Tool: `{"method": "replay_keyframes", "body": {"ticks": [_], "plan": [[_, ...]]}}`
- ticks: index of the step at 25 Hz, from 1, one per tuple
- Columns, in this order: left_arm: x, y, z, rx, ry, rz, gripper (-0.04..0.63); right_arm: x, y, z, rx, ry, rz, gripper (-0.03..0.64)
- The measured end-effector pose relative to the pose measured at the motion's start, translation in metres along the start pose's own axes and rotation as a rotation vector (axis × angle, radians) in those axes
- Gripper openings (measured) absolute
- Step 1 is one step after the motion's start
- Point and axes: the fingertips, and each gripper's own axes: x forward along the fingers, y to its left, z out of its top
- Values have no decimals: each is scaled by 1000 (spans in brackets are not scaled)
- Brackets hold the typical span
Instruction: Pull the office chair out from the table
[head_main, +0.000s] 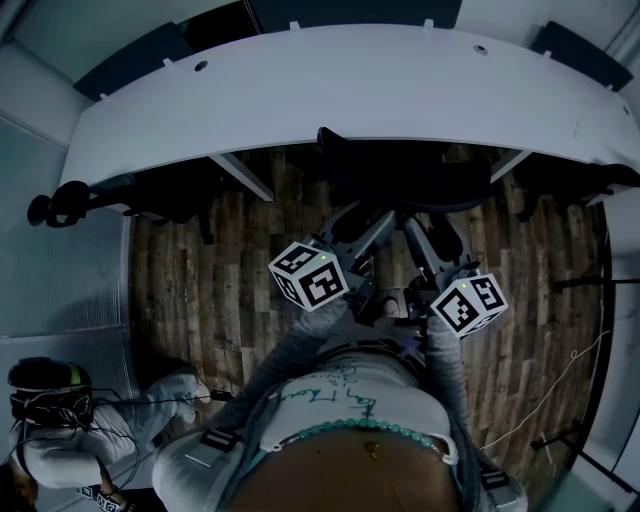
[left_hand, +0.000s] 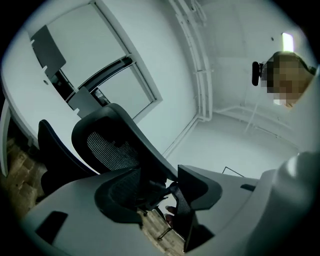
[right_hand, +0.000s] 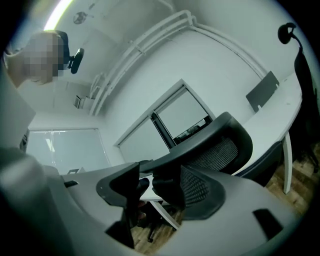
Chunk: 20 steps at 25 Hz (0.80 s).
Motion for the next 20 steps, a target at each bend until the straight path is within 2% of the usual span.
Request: {"method": "replay_keyframes", "body": {"ticks": [7, 20], "plan": [[10, 2, 8, -46, -26, -12, 253, 7, -11, 12, 177, -59, -15, 282], [48, 2, 26, -64, -38, -34, 270, 33, -28, 34, 204, -59, -24, 284]]}}
